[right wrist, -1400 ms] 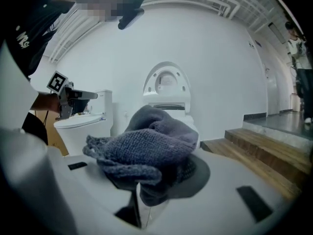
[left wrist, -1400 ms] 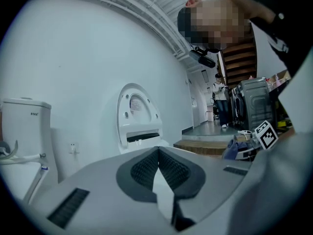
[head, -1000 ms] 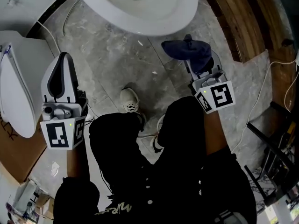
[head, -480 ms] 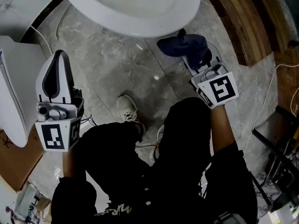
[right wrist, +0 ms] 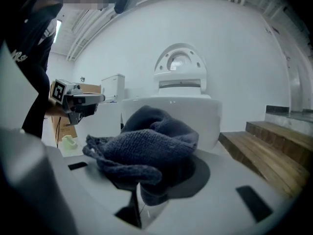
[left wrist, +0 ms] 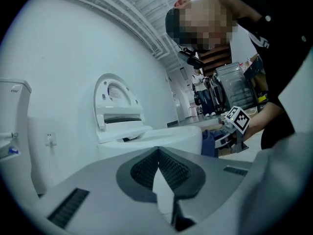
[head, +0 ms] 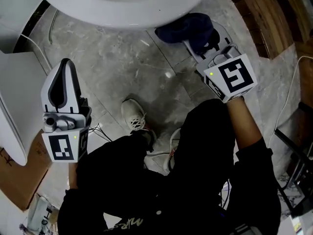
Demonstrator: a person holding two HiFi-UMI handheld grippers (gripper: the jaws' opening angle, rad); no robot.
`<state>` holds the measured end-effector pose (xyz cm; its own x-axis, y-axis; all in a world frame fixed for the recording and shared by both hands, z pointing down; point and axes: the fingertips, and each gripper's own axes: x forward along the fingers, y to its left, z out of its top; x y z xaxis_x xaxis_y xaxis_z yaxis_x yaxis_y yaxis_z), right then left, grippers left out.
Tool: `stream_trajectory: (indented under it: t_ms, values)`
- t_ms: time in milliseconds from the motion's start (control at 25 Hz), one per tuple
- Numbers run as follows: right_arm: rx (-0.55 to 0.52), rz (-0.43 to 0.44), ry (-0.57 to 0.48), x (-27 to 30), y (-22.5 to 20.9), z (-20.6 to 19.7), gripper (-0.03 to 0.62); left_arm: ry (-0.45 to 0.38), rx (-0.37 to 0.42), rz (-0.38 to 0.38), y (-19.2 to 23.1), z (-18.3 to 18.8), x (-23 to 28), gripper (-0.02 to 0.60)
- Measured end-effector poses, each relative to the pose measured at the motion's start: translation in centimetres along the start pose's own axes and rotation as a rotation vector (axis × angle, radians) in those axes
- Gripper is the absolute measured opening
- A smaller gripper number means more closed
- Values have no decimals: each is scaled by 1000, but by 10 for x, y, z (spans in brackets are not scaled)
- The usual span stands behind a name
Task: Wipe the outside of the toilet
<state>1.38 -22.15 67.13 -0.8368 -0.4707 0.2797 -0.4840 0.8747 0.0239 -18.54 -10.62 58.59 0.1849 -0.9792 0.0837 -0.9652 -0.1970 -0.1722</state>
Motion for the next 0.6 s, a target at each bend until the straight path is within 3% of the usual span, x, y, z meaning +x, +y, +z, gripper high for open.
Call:
stream_trajectory:
  t_ms: [280, 600]
  values:
    - [57, 20, 21, 9, -7, -22, 114, 10, -33, -39, -23, -32, 2, 11]
    - [104, 32, 32, 29, -16, -60, 115, -16, -58, -77, -35, -37, 11, 11]
